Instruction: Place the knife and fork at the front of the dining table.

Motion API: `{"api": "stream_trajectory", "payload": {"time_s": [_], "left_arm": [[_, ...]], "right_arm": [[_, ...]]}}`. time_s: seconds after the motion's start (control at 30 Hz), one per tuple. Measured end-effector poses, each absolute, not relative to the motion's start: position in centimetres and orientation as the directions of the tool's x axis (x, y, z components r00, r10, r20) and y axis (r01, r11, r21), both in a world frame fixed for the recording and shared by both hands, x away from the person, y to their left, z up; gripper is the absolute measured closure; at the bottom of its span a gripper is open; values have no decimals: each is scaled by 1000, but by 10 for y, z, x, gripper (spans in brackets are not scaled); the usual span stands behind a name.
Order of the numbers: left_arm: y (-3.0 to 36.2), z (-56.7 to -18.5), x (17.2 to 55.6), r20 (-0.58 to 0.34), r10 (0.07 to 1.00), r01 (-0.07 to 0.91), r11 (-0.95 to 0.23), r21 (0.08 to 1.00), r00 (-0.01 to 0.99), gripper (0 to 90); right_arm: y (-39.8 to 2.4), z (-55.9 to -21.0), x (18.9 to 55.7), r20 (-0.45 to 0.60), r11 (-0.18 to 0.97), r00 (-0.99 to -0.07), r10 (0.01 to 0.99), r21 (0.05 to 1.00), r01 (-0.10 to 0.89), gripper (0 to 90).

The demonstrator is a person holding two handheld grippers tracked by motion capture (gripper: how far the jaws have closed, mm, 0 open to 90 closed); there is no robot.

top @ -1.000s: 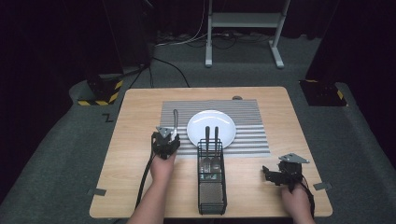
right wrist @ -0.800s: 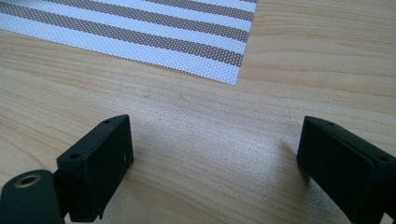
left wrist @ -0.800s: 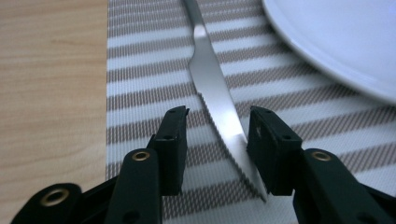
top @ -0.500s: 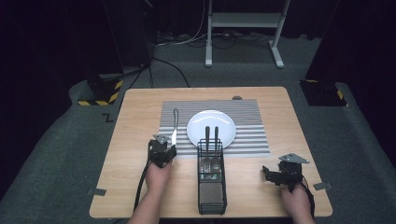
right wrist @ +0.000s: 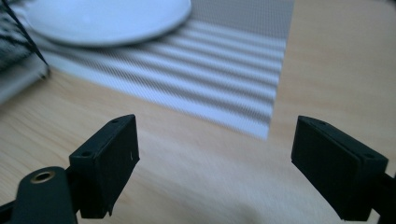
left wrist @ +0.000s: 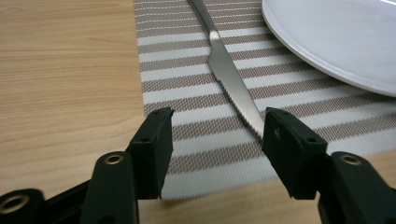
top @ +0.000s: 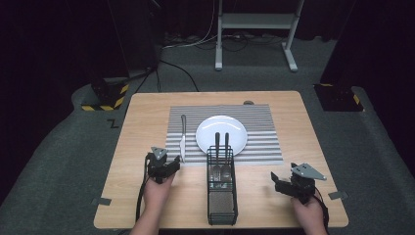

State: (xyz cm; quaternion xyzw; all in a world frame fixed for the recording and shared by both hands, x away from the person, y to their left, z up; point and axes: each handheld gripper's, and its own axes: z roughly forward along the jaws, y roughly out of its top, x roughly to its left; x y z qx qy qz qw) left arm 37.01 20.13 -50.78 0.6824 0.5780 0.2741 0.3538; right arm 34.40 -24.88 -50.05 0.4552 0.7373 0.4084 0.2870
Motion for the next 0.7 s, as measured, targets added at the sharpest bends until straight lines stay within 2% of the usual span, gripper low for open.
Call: {"api": "stream_trajectory", "payload": {"time_s": [0.17, 0.43, 0.7], "left_arm": [[212, -514, 349, 11, 980, 603, -132, 786, 200, 320], [226, -527, 332, 60, 979, 626, -172, 761, 195, 250], [227, -529, 335, -1, 981, 664, -131, 736, 195, 179]], "right_arm": [[-222, -477, 328, -43, 211, -453, 891, 921, 326, 134], [-192, -449, 323, -47, 174, -482, 875, 960, 221, 135], [-160, -425, 331, -75, 163, -513, 855, 978, 129, 131]]}}
